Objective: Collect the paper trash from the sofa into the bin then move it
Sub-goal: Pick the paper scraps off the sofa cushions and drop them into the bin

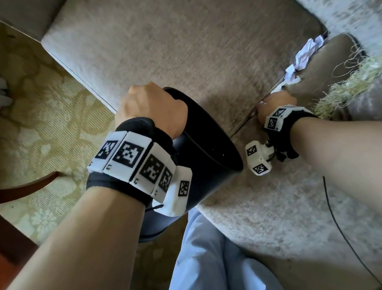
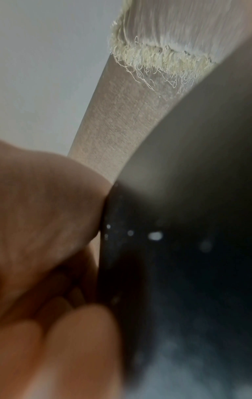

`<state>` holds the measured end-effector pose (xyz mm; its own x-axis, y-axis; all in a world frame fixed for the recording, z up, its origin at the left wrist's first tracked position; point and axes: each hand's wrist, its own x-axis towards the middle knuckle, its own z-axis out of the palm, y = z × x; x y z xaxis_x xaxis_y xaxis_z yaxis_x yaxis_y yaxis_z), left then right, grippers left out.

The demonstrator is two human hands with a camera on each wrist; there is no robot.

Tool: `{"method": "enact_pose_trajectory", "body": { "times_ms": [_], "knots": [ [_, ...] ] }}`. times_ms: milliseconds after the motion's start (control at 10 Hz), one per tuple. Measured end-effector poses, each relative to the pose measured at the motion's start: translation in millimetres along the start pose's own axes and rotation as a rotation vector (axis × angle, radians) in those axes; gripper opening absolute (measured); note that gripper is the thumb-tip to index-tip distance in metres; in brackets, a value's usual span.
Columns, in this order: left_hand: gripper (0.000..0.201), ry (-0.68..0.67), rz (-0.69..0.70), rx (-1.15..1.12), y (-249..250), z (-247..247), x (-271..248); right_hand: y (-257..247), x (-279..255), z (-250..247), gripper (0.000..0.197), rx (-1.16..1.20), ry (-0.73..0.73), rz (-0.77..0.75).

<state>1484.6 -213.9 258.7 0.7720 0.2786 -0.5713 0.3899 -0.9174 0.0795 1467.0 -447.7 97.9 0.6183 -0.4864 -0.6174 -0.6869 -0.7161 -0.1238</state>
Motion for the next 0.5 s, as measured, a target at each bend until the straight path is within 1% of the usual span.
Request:
{"method": "enact_pose_trajectory", "body": {
  "times_ms": [100,200,300,400,500],
  "knots": [
    [0.018,-0.01,-0.005,-0.015,0,0,-4,-1,-5,-1,0.028,-0.026,-0.001,0.042],
    [0.018,0.008,-0.04,0.014,5,0,-10,-2,-15,-9,0.035,0.087,-0.011,0.141],
    [0.013,-0.005,-0.117,0.059,15,-4,-20,-12,-23,-21,0.043,0.165,-0.013,0.112],
    [0.035,-0.028,-0.138,0.026,15,-4,-24,-32,-46,-39,0.03,0.117,-0.126,-0.152],
    [0.015,-0.011,-0.102,0.026,9,0,-24,-49,-75,-37,0.028,0.37,-0.463,-0.174]
  ]
}}
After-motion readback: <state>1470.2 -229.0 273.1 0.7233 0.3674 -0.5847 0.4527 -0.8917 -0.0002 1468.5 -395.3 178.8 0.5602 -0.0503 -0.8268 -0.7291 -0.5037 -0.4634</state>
